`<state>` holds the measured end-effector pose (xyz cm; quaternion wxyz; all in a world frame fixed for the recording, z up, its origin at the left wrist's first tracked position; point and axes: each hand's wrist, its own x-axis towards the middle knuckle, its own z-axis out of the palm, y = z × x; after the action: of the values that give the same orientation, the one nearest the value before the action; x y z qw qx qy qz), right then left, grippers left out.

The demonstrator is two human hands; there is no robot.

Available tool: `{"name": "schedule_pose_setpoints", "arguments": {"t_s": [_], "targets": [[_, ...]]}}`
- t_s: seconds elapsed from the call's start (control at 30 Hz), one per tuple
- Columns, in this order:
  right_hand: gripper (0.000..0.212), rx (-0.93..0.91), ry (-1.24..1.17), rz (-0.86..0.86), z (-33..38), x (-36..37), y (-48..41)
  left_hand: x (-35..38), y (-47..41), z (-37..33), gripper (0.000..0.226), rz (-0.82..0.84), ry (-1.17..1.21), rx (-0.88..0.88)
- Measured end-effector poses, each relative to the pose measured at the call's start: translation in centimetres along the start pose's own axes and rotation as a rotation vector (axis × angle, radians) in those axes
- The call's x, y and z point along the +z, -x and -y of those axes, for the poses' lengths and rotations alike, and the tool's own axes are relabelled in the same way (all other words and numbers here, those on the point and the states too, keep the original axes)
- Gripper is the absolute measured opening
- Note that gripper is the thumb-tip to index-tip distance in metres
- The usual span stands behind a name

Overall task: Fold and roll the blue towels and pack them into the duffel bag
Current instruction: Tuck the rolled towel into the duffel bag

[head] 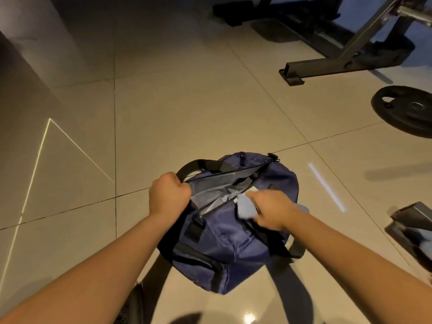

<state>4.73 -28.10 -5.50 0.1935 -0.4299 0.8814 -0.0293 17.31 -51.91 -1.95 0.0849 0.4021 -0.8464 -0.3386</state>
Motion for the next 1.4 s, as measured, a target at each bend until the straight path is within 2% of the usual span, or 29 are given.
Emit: {"name": "schedule_pose_setpoints", "arguments": {"t_s": [0.07, 0.17, 0.2, 0.27, 0.3, 0.37, 0.4, 0.47, 0.53, 0.6, 0.7, 0.77, 0.83, 0.9, 0.97, 1.03, 1.1, 1.17, 1.23, 1.3, 1.4], "targets": [[0.028, 0.061, 0.173, 0.115, -1.7, 1.8, 1.3, -0.5, -0.8, 1.5, 0.012, 0.004, -0.061, -0.066], [0.035, 0.159, 0.102, 0.082, -4.4, 3.7, 2.4, -0.2, -1.4, 2.5, 0.012, 0.135, -0.273, -0.052], [0.038, 0.159, 0.025, 0.017, -4.6, 4.0, 2.5, 0.3, -1.4, 2.3, 0.015, 0.140, -0.328, 0.013], [0.043, 0.128, -0.133, -0.090, -3.8, 4.2, 1.8, 1.6, -1.5, 1.2, 0.030, 0.096, -0.398, 0.250], [0.048, 0.089, -0.183, -0.102, -3.1, 4.1, 1.1, 2.3, -1.8, 0.5, 0.039, 0.087, -0.446, 0.403], [0.056, 0.002, -0.224, -0.062, -1.4, 4.1, -0.7, 3.8, -2.9, -1.2, 0.050, 0.175, -0.606, 0.661], [0.059, -0.029, -0.229, -0.024, -0.6, 4.1, -1.5, 4.5, -3.6, -2.0, 0.047, 0.255, -0.686, 0.737], [0.058, -0.063, -0.259, 0.078, 0.3, 4.4, -2.7, 5.7, -5.0, -3.5, 0.032, 0.391, -0.793, 0.778], [0.042, -0.082, -0.252, 0.185, 0.4, 5.0, -3.3, 6.8, -6.3, -4.2, 0.025, 0.446, -0.814, 0.740], [0.029, -0.105, -0.159, 0.282, 0.1, 5.6, -2.8, 7.1, -7.5, -4.2, 0.019, 0.408, -0.734, 0.629], [0.031, -0.076, 0.041, 0.342, -1.8, 6.7, -0.5, 6.7, -10.0, -2.8, 0.010, 0.285, -0.504, 0.333], [0.034, 0.011, 0.104, 0.354, -3.6, 6.8, 1.3, 6.4, -10.9, -1.4, 0.014, 0.242, -0.390, 0.175], [0.036, 0.083, 0.161, 0.414, -4.3, 6.2, 2.0, 6.7, -10.7, -0.6, 0.015, 0.229, -0.324, 0.076], [0.033, 0.110, 0.179, 0.435, -3.2, 5.1, 1.6, 7.3, -9.8, -0.5, 0.018, 0.239, -0.300, 0.057], [0.034, 0.132, 0.067, 0.305, -1.3, 4.0, 0.6, 8.0, -9.2, -0.5, 0.022, 0.247, -0.288, 0.106], [0.041, 0.176, -0.207, 0.129, 0.8, 3.0, -0.9, 8.2, -9.3, -0.4, 0.022, 0.258, -0.292, 0.197], [0.044, 0.190, -0.448, 0.028, 2.7, 2.1, -2.9, 8.1, -9.4, -0.2, 0.019, 0.298, -0.330, 0.297], [0.038, 0.211, -0.564, 0.038, 3.6, 2.4, -5.2, 8.0, -9.3, 0.0, 0.019, 0.324, -0.334, 0.364], [0.039, 0.288, -0.666, 0.131, 3.6, 3.3, -6.9, 7.9, -9.2, 0.5, 0.023, 0.316, -0.291, 0.378], [0.039, 0.321, -0.739, 0.236, 3.5, 4.7, -7.6, 8.0, -9.3, 0.9, 0.025, 0.312, -0.247, 0.339], [0.026, 0.294, -0.842, 0.344, 4.2, 6.3, -7.4, 8.2, -9.1, 0.8, 0.032, 0.384, -0.165, 0.229]]}}
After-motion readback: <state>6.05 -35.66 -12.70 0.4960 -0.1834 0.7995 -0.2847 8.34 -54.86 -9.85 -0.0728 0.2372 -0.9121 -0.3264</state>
